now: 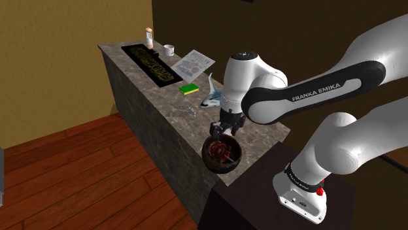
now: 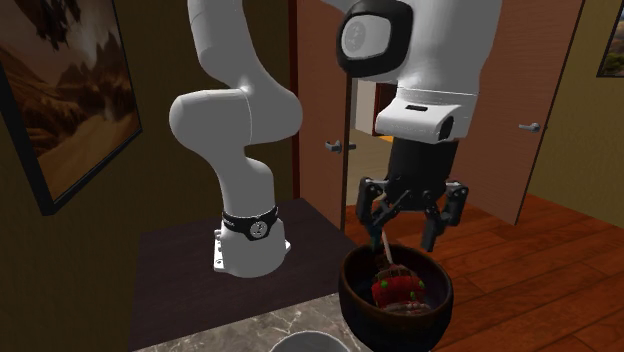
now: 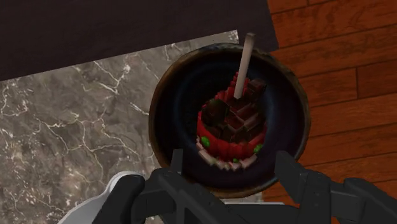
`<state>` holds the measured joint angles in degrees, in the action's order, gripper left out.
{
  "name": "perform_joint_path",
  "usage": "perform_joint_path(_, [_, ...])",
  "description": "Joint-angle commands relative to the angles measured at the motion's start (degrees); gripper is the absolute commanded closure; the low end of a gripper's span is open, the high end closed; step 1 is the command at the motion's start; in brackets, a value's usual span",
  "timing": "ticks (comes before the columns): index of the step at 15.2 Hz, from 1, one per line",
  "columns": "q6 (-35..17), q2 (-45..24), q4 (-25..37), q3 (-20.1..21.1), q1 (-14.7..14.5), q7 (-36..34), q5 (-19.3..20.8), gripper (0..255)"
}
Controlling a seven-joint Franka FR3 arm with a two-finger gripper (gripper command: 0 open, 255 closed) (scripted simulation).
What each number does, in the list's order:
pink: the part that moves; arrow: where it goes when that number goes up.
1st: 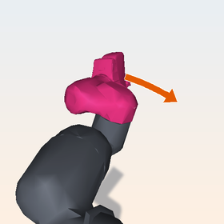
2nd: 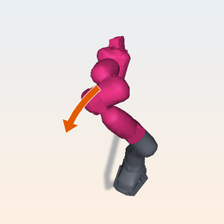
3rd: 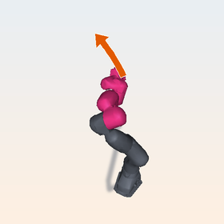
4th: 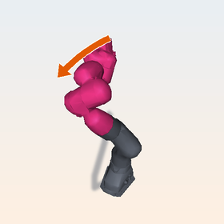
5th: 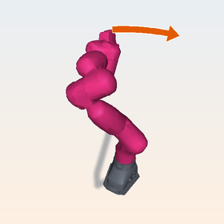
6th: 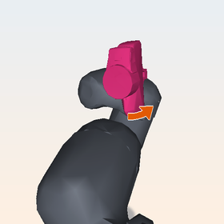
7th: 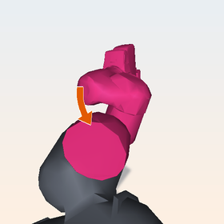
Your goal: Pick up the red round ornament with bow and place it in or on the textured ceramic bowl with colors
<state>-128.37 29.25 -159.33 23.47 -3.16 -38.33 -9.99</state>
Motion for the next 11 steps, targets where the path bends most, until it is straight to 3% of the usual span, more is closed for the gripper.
perform_joint_path(1, [0.8,1.5,-2.1,-1.1,-2.4,0.4,-4.3,0])
perform_joint_path(4, [3.0,4.6,-4.9,-2.7,-6.5,0.6,-10.9,0])
perform_joint_path(11, [-4.9,-0.5,-7.7,-1.1,-7.1,0.9,-12.6,0])
